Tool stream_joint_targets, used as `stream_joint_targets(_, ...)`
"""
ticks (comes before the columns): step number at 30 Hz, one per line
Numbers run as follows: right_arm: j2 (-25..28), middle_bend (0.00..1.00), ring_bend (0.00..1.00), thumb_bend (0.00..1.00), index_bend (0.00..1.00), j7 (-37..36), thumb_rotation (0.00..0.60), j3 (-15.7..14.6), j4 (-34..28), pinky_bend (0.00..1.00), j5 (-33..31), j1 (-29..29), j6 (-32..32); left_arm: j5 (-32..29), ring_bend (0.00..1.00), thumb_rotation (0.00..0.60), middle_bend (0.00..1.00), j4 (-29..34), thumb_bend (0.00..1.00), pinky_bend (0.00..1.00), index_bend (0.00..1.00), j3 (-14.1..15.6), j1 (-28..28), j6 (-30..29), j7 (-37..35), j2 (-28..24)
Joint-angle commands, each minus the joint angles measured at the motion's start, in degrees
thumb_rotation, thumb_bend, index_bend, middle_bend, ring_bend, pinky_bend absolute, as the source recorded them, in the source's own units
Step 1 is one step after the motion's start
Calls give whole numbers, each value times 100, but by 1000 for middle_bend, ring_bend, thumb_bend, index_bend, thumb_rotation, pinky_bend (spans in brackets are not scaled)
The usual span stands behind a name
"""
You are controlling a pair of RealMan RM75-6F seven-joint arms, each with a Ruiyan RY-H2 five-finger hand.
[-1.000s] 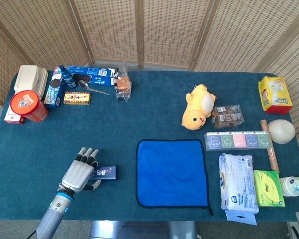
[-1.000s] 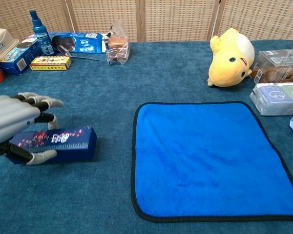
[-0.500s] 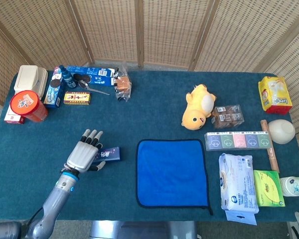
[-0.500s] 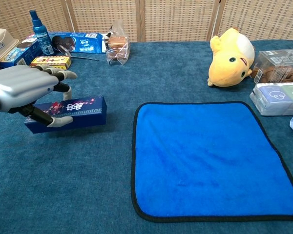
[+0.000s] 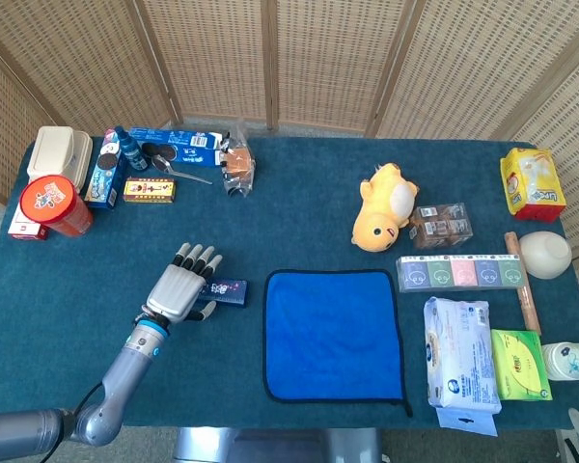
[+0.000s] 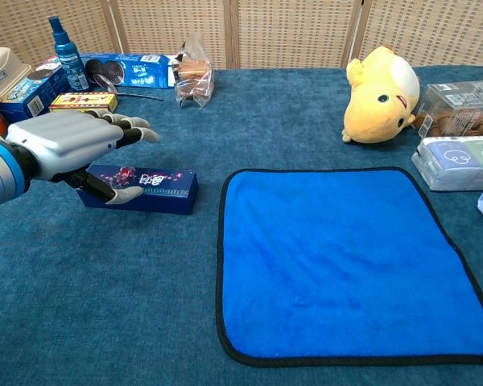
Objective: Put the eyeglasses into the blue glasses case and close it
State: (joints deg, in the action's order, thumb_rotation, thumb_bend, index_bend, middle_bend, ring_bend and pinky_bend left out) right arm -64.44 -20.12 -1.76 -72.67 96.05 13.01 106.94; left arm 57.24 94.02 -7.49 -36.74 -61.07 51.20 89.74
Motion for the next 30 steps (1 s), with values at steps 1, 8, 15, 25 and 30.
stream_joint_targets(1,26,208,175,270,74,61,574,-4,-47,185,39,-59,-78,133,0,290,0,257,325,1,0,97,170,-289,-241,-151)
stream_joint_targets(8,76,208,168,269,74,219,571,-9,-172,185,116,-225,-301,636,0,295,0,846,326,3,0,400,632,-906,-822,-540)
stream_joint_targets(15,75,205,117,272,76,474,570,54,-344,182,100,-487,-665,1441,0,294,0,1632,325,5,0,988,1493,-1857,-1725,-1183)
stream_joint_targets(25,73,176,49,274,76,1052,571,163,-596,144,8,-809,-1122,2333,0,295,0,1863,325,10,0,1744,2555,-2786,-2694,-1879)
stream_joint_targets(30,49,164,40,274,77,1508,573,238,-794,141,-25,-979,-1320,2687,0,295,0,1788,325,10,0,2016,3017,-3134,-3067,-2081)
